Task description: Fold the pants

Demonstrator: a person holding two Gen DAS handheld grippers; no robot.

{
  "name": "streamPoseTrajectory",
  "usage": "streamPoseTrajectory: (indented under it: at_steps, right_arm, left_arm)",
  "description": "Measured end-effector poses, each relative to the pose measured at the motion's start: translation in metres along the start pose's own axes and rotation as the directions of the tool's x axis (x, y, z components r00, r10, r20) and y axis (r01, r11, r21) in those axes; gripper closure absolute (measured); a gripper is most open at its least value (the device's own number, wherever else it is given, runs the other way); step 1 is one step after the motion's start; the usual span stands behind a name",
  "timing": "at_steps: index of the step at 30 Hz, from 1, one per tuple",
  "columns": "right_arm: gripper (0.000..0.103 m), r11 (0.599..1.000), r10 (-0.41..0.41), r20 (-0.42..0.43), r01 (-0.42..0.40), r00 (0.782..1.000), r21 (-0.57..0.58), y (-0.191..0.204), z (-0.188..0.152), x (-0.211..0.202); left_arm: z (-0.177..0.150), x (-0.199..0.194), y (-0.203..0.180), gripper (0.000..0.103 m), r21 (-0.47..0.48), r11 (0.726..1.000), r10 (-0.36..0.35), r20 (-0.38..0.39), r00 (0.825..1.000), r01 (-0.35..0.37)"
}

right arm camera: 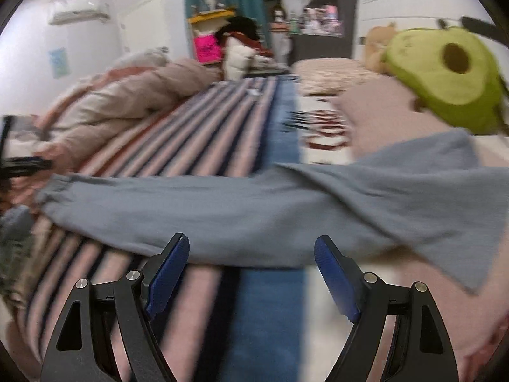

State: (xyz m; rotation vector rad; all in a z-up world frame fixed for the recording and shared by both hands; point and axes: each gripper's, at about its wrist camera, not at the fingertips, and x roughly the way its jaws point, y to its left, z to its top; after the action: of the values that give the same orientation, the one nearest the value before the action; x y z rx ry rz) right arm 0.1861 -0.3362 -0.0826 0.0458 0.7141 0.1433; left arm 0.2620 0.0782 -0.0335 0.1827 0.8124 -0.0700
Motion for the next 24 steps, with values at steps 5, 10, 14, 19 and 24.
streamPoseTrajectory:
  at_steps: [5,10,14,19,24]
  right_arm:
    - [0.025,0.993,-0.117,-0.028,0.117,0.993,0.009,-0.040,-0.015,-0.022]
    - [0.026,0.986,-0.151,-0.085,0.156,0.985,0.063,-0.079,-0.027,-0.019]
    - [0.029,0.964,-0.265,-0.052,0.264,0.963,-0.033,-0.085,-0.032,-0.016]
    - [0.029,0.965,-0.261,-0.052,0.258,0.964,-0.053,-0.092,-0.024,-0.013]
    - [0.033,0.861,-0.455,0.015,0.444,0.891,-0.250,-0.078,-0.018,-0.006]
  left_arm:
    - [-0.016,-0.023,-0.045,0.031,0.053,0.995,-0.089,0.030,0.996,0.088]
    - [-0.028,-0.018,-0.077,0.031,0.069,0.988,-0.143,0.015,0.990,0.141]
    - [-0.035,-0.013,-0.091,0.031,0.088,0.983,-0.166,0.011,0.986,0.164]
    - [-0.038,-0.007,-0.101,0.031,0.117,0.980,-0.165,0.004,0.986,0.164]
    - [-0.038,-0.006,-0.101,0.031,0.118,0.979,-0.169,0.007,0.986,0.167]
